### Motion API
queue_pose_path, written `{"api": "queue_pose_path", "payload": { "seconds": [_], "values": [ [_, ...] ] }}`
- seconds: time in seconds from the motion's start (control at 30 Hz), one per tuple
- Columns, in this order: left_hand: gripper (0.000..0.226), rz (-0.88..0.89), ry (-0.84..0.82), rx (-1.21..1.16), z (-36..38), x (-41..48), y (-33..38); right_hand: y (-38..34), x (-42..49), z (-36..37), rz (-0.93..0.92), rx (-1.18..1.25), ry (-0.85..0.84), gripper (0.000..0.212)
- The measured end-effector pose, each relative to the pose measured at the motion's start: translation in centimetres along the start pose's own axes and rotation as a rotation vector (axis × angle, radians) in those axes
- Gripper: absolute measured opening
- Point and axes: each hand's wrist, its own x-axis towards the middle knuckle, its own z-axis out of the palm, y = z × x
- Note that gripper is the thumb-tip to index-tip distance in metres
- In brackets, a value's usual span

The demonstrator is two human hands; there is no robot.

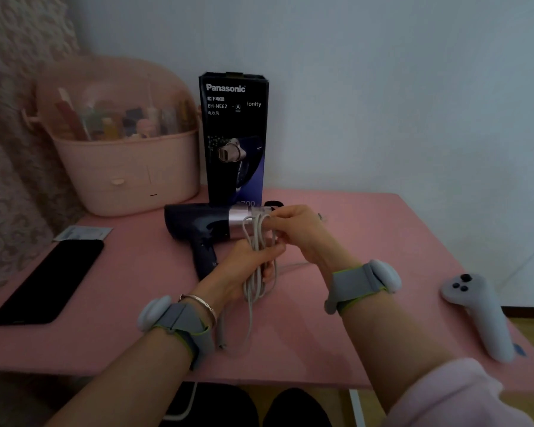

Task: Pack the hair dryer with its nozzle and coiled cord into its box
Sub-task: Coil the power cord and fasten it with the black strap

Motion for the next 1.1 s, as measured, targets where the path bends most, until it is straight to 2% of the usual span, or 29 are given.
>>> {"api": "queue_pose_path", "payload": {
  "seconds": [0.1, 0.17, 0.27, 0.37, 0.43, 0.5, 0.57, 0.63, 0.83, 0.9, 1.0, 1.1],
  "values": [
    [0.012, -0.032, 0.078, -0.045, -0.2, 0.3, -0.1, -0.3, -0.1, 0.0, 0.002, 0.131, -0.082, 0.021],
    [0.018, -0.017, 0.12, -0.003, -0.4, 0.6, -0.3, 0.0, 0.0, -0.4, -0.021, 0.077, -0.043, 0.024],
    [0.031, -0.005, 0.104, -0.015, -0.7, 0.5, -0.4, 1.5, 0.4, -1.0, -0.063, -0.437, 0.03, 0.031],
    [0.036, -0.035, 0.066, -0.098, -0.6, 0.4, -0.2, 4.0, 0.5, -1.3, 0.025, -1.077, -0.157, 0.037],
    [0.036, -0.055, 0.068, -0.102, -0.3, 0.3, 0.0, 5.3, 0.3, -1.3, 0.065, -1.292, -0.121, 0.034],
    [0.033, -0.065, 0.101, -0.081, -0.3, 0.3, 0.0, 5.7, 0.4, -1.2, 0.039, -1.347, 0.001, 0.031],
    [0.025, -0.06, 0.14, 0.004, -0.4, 0.3, -0.1, 5.0, 0.5, -1.1, 0.0, -1.219, 0.076, 0.029],
    [0.014, -0.055, 0.167, 0.09, -0.5, 0.2, -0.1, 3.6, 0.4, -1.1, -0.049, -1.005, 0.07, 0.022],
    [0.011, -0.018, 0.225, 0.22, -0.4, 0.3, 0.5, 1.0, -0.1, -1.0, -0.25, -0.653, 0.035, 0.016],
    [0.016, -0.004, 0.25, 0.206, -0.5, 0.4, 0.7, 0.4, -0.1, -0.8, -0.262, -0.401, 0.057, 0.018],
    [0.01, 0.06, 0.249, 0.169, -0.5, 0.4, 0.6, 0.1, 0.2, -0.7, -0.233, -0.069, 0.099, 0.029],
    [0.011, 0.102, 0.239, 0.099, -0.3, 0.2, 0.5, 0.4, 0.2, -0.9, -0.2, -0.06, 0.121, 0.026]
  ]
}}
